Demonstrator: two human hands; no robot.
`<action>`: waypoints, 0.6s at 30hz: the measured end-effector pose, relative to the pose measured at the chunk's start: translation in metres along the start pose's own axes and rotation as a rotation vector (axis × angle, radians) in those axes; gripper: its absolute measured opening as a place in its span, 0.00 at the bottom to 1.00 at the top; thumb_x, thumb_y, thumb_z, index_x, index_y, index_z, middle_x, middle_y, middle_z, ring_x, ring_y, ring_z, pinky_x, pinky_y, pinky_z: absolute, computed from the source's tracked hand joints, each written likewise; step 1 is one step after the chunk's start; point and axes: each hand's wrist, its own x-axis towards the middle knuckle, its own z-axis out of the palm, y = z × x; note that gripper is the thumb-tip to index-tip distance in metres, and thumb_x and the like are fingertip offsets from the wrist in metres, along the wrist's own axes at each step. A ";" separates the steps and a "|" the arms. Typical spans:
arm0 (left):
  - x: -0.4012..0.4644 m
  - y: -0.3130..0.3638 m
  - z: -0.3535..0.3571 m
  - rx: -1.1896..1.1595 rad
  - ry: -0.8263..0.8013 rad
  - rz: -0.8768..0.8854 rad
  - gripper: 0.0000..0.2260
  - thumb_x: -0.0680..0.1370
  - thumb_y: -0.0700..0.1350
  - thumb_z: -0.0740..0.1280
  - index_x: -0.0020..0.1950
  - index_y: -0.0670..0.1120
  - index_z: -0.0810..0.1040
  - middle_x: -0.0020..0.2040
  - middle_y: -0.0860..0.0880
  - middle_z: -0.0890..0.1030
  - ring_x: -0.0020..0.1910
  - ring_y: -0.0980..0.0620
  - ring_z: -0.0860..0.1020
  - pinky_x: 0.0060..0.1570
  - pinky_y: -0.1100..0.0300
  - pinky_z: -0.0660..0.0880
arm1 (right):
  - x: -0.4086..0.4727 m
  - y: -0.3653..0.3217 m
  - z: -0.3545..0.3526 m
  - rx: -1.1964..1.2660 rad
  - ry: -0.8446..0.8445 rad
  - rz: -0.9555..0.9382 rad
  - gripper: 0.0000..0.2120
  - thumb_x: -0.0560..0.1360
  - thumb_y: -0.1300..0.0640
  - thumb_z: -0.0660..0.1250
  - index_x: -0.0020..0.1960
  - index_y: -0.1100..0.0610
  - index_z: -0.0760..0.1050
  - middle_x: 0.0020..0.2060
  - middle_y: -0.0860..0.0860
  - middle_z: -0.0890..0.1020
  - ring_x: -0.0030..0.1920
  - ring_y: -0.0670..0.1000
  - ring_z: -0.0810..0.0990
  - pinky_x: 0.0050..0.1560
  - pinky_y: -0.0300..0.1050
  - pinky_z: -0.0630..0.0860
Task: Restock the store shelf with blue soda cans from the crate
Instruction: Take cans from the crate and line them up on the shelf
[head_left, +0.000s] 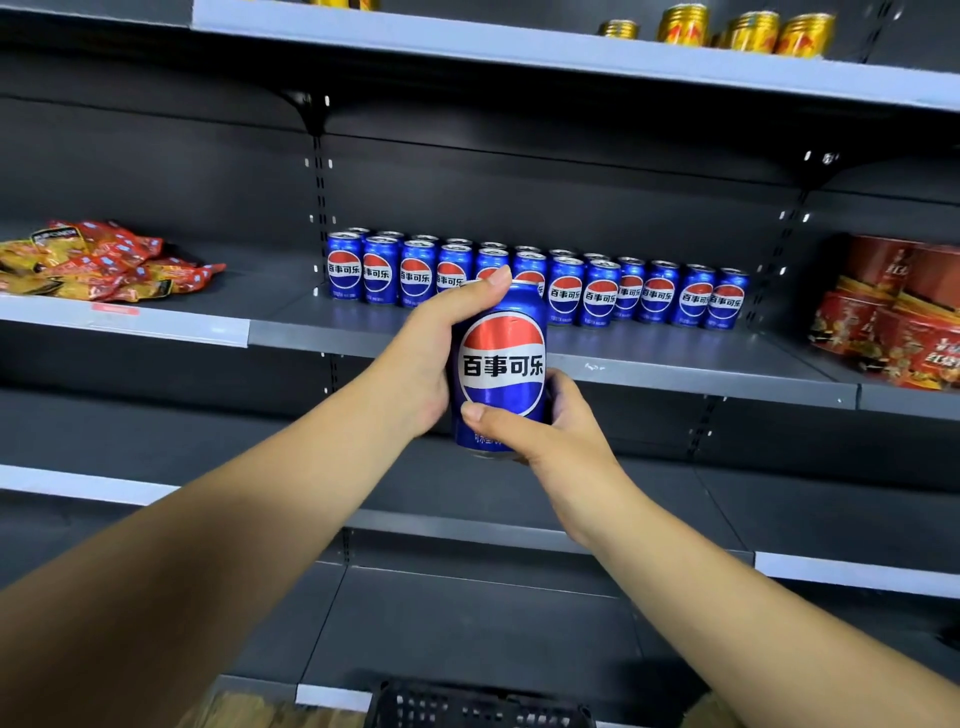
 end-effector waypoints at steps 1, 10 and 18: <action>-0.001 0.001 -0.002 -0.001 -0.001 0.003 0.07 0.66 0.49 0.70 0.35 0.47 0.79 0.31 0.49 0.81 0.29 0.50 0.79 0.37 0.57 0.79 | 0.000 0.001 0.003 0.000 0.003 -0.001 0.24 0.66 0.63 0.75 0.59 0.55 0.70 0.53 0.52 0.81 0.47 0.47 0.81 0.48 0.42 0.80; -0.011 0.007 -0.020 0.014 -0.020 -0.007 0.18 0.61 0.51 0.71 0.46 0.44 0.76 0.36 0.47 0.80 0.34 0.48 0.80 0.40 0.54 0.79 | -0.007 0.007 0.023 -0.009 0.033 -0.017 0.27 0.63 0.61 0.78 0.58 0.55 0.71 0.50 0.51 0.83 0.47 0.47 0.82 0.46 0.40 0.79; -0.009 0.004 -0.030 -0.038 0.040 0.000 0.15 0.71 0.56 0.67 0.46 0.45 0.82 0.41 0.48 0.84 0.39 0.49 0.83 0.45 0.52 0.80 | -0.004 0.007 0.030 -0.009 0.058 -0.006 0.26 0.63 0.62 0.77 0.57 0.55 0.71 0.51 0.52 0.82 0.50 0.51 0.82 0.53 0.47 0.79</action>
